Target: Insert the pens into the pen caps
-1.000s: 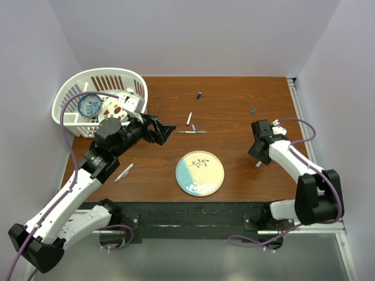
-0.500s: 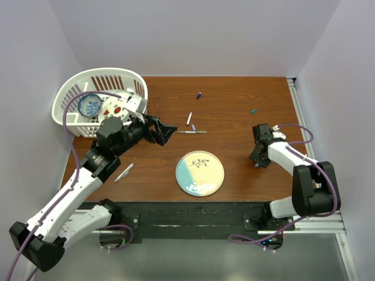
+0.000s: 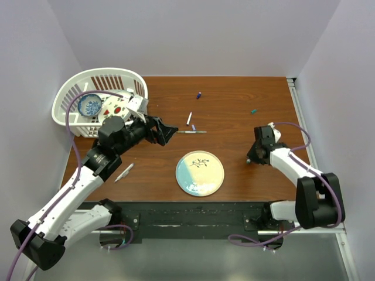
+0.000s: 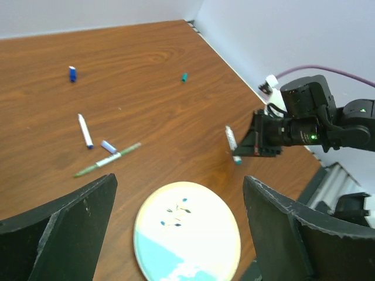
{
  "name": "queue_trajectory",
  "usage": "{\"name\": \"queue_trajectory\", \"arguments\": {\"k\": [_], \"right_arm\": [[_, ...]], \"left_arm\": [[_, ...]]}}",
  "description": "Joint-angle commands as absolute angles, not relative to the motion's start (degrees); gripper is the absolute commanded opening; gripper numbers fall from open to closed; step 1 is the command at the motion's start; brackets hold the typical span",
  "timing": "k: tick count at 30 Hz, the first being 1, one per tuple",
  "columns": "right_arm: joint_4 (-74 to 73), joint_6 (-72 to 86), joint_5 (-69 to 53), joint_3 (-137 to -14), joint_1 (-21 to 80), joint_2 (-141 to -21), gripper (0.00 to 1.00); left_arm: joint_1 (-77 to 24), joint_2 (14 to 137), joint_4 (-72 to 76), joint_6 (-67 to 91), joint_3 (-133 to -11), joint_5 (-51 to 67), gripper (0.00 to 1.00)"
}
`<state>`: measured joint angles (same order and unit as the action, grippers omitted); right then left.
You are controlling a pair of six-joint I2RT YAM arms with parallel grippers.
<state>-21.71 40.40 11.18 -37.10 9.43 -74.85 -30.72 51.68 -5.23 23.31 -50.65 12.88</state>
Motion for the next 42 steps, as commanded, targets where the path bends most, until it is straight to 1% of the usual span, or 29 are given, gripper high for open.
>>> {"name": "queue_trajectory", "arguments": {"k": [1, 2, 5, 6, 11, 16, 21, 23, 26, 30, 32, 40, 42], "right_arm": [[-13.98, 36.65, 0.18, -38.58, 15.88, -66.99, 0.00], [-13.54, 37.35, -1.13, -38.93, 17.04, -63.58, 0.00], [-9.77, 42.87, -5.09, -38.15, 18.98, -58.47, 0.00], [-7.23, 44.72, -7.36, -37.88, 19.25, -55.40, 0.00], [-3.08, 53.69, -10.11, -37.18, 22.41, -48.17, 0.00], [1.48, 59.57, -13.08, -35.42, 23.82, -42.81, 0.00], [3.08, 60.91, -14.76, -34.63, 24.08, -40.08, 0.00], [2.64, 57.84, -16.25, -35.33, 24.17, -39.55, 0.00], [1.32, 53.18, -18.45, -35.42, 24.08, -39.46, 0.00], [4.56, 51.68, -24.94, -34.28, 24.08, -39.73, 0.00], [4.66, 51.07, -26.19, -34.45, 24.08, -39.73, 0.00], [2.99, 49.13, -26.54, -35.51, 24.08, -37.71, 0.00], [3.86, 49.30, -26.63, -35.16, 24.17, -37.71, 0.00]], "left_arm": [[-30.59, 53.60, -2.12, 30.47, -49.49, 18.79, 0.93], [-30.59, 53.96, -1.33, 31.89, -48.26, 21.51, 0.89], [-31.20, 55.72, 5.52, 37.52, -44.58, 27.22, 0.81], [-31.72, 56.07, 9.71, 38.49, -43.52, 27.85, 0.80], [-36.72, 60.72, 17.57, 40.60, -40.96, 29.44, 0.77], [-40.07, 65.37, 29.69, 43.59, -39.11, 30.67, 0.76], [-42.71, 70.92, 38.47, 43.95, -40.95, 32.08, 0.76], [-42.71, 72.77, 38.41, 42.81, -43.49, 31.21, 0.76], [-42.63, 74.53, 33.05, 39.91, -48.67, 28.05, 0.78], [-42.63, 77.78, 33.83, 40.60, -53.43, 28.74, 0.78], [-42.71, 79.45, 34.01, 41.31, -55.27, 28.92, 0.77], [-42.63, 83.23, 39.72, 44.91, -56.34, 32.60, 0.68], [-42.71, 84.02, 40.69, 45.87, -56.51, 33.31, 0.67]]}}
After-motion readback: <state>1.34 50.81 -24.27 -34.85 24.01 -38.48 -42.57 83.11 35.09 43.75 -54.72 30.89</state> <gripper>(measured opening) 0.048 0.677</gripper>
